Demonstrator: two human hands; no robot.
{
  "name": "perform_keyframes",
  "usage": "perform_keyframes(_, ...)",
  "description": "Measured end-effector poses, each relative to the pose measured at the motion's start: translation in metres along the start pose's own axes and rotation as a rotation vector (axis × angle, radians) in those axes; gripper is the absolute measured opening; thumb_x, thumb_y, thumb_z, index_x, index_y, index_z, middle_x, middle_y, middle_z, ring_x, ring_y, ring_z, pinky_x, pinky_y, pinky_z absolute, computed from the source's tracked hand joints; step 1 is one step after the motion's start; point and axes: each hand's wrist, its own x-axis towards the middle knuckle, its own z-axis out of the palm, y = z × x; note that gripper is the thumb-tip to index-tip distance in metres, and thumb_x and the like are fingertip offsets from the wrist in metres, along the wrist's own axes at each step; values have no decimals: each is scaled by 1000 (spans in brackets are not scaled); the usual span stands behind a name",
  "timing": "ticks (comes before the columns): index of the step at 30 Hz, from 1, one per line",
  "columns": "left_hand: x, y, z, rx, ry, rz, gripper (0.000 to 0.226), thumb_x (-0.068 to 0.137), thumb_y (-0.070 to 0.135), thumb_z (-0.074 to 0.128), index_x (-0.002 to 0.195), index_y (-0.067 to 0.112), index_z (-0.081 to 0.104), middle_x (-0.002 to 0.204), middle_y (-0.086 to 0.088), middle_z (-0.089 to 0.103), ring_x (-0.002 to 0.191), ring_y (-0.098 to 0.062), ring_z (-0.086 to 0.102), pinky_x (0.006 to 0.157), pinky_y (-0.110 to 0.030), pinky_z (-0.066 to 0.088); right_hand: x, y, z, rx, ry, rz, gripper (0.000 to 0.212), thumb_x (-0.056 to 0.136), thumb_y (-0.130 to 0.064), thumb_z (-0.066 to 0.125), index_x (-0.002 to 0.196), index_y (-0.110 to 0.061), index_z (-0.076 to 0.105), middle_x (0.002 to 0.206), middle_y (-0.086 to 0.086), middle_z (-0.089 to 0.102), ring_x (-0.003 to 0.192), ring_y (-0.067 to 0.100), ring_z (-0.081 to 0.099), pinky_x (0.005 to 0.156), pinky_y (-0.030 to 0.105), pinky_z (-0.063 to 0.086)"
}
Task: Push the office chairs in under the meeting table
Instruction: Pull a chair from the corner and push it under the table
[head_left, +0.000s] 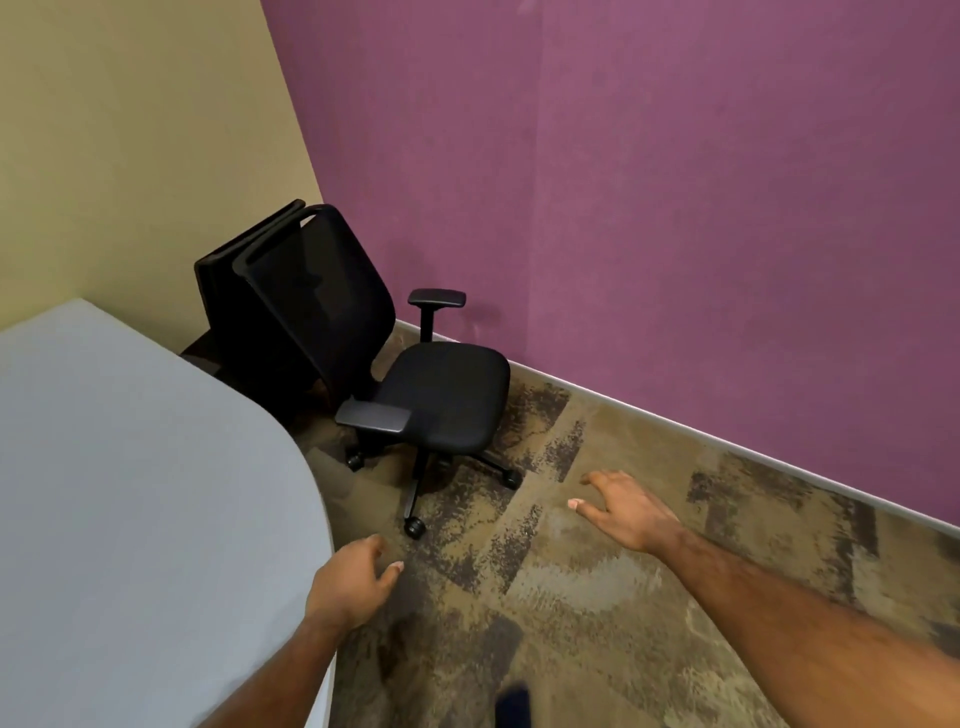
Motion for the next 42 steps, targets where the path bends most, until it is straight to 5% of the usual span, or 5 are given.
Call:
perform_keyframes(8,114,19,-13,-50,32,-92,54,92,56,58,135,23,56,131,4,64,114,-15,63,93,-31,54,140,23,-40,-35,-19,-56,49,98,-61,44,122,-21,57,126,3,61,119,20,53,103,40,44)
perform_keyframes(17,248,28,-51,-176,60,-223,58,95,51,59,144,23,48,146,0,54,128,-18,55,102,-32,46,307,40,-87,-33,-43,-115,61,99,-60,44,141,-17,50,143,5,56,132,21,49,110,37,39)
perform_keyframes(42,465,43,-134,-252,301,-618,57,92,51,65,139,22,51,135,1,60,119,-17,59,96,-34,52,725,-6,-182,-50,-163,-543,57,96,-60,49,137,-21,54,140,-1,57,131,19,48,107,33,38)
